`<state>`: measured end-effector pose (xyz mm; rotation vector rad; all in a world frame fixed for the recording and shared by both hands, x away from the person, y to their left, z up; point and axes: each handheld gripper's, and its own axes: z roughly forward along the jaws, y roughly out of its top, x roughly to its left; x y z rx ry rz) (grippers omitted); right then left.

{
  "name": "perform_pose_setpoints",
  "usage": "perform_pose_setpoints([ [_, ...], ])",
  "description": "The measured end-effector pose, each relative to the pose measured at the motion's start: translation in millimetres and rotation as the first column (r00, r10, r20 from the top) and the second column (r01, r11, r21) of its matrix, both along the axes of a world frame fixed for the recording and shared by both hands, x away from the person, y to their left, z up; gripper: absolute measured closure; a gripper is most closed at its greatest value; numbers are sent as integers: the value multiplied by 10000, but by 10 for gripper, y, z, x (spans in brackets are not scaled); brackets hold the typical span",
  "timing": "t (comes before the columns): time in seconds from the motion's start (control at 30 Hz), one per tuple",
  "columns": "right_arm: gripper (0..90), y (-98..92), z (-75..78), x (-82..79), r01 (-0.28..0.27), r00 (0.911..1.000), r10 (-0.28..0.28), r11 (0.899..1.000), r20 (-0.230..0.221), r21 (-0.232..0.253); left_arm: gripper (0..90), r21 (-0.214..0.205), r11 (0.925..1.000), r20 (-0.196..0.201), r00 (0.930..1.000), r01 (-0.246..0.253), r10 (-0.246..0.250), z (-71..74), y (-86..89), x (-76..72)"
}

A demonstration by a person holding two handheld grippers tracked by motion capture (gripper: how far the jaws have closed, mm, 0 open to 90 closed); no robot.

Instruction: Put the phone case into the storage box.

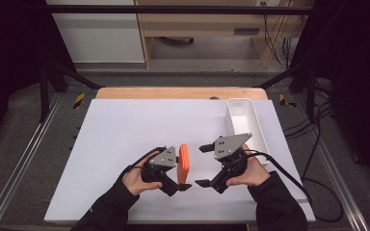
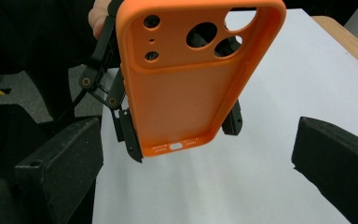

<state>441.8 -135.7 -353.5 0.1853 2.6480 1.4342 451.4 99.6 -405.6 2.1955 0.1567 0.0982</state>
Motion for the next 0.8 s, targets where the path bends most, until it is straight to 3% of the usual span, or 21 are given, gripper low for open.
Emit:
perform_pose_setpoints([
  [0.1, 24, -3, 5, -4, -15, 10000, 15, 10000, 11, 50, 154, -36, 10000, 63, 10000, 40, -40, 9, -19, -1],
  [0.33, 25, -20, 30, -11, -88, 10000, 88, 9995, 31, 290, 154, -599, 9981, 7, 9999, 134, -134, 41, -68, 15],
  [0.57, 26, -11, 25, -5, -114, 9999, 113, 9994, 19, 332, 154, -459, 9982, 6, 9993, 385, -385, 13, -123, 4],
  [0.8, 33, 3, 19, 3, -224, 9997, 226, 9984, -30, 525, 154, -643, 9966, 95, 9987, 507, -501, 8, -178, -7],
])
